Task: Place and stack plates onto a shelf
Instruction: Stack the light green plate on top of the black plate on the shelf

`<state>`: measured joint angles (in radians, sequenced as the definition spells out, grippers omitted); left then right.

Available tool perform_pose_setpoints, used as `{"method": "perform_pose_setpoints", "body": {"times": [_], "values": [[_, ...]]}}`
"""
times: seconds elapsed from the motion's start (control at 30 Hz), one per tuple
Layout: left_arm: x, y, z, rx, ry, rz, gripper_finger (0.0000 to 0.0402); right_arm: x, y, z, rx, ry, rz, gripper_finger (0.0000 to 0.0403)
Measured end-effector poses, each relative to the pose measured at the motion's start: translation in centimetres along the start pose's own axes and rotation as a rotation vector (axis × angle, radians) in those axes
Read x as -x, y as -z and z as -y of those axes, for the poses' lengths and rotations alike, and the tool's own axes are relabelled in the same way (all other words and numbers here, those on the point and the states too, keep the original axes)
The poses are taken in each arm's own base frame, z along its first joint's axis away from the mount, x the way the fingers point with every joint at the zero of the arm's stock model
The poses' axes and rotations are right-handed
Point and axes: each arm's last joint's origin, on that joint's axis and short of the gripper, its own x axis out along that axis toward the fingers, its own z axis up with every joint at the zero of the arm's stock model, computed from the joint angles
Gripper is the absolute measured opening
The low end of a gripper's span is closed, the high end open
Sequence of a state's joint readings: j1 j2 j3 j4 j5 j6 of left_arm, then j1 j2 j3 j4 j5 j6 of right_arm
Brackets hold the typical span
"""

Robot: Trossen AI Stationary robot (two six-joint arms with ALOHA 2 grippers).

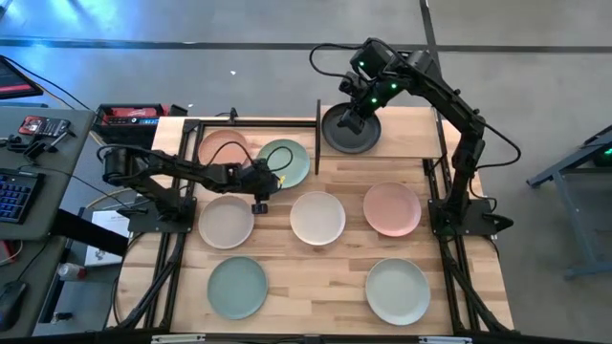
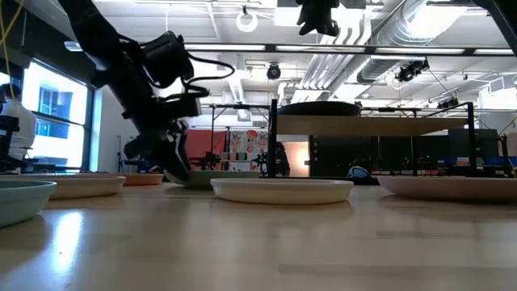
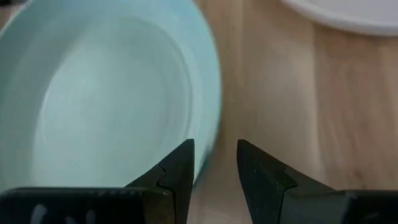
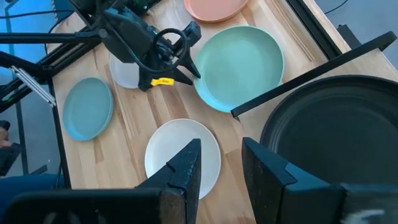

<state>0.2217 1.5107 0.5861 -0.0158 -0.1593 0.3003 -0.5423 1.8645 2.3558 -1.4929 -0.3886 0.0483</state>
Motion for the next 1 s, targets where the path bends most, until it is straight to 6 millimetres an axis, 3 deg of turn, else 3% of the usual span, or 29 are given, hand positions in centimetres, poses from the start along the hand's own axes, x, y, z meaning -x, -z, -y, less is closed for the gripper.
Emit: {"method": "perform_pose_setpoints", "body": {"times": [0.2, 0.47, 0.67, 1.0], "values": [[-0.5, 0.2, 0.1, -0.018, -0.008, -0.017, 0.0096, 0.0, 0.0, 0.0, -0.003, 0.000, 0.000, 0.0094], [-0.5, 0.1, 0.2, -0.027, -0.007, -0.016, 0.0012, 0.0, 0.0, 0.0, -0.032, 0.000, 0.000, 0.0094], [0.1, -0.6, 0.5, -0.072, -0.001, 0.007, 0.0005, -0.1, -0.1, -0.1, -0.108, 0.001, 0.006, 0.0094], [3.8, -4.1, 0.1, -0.170, -0.004, -0.051, 0.0002, -1.5, 0.2, -3.9, -0.057, 0.073, 0.012, 0.0094]]}}
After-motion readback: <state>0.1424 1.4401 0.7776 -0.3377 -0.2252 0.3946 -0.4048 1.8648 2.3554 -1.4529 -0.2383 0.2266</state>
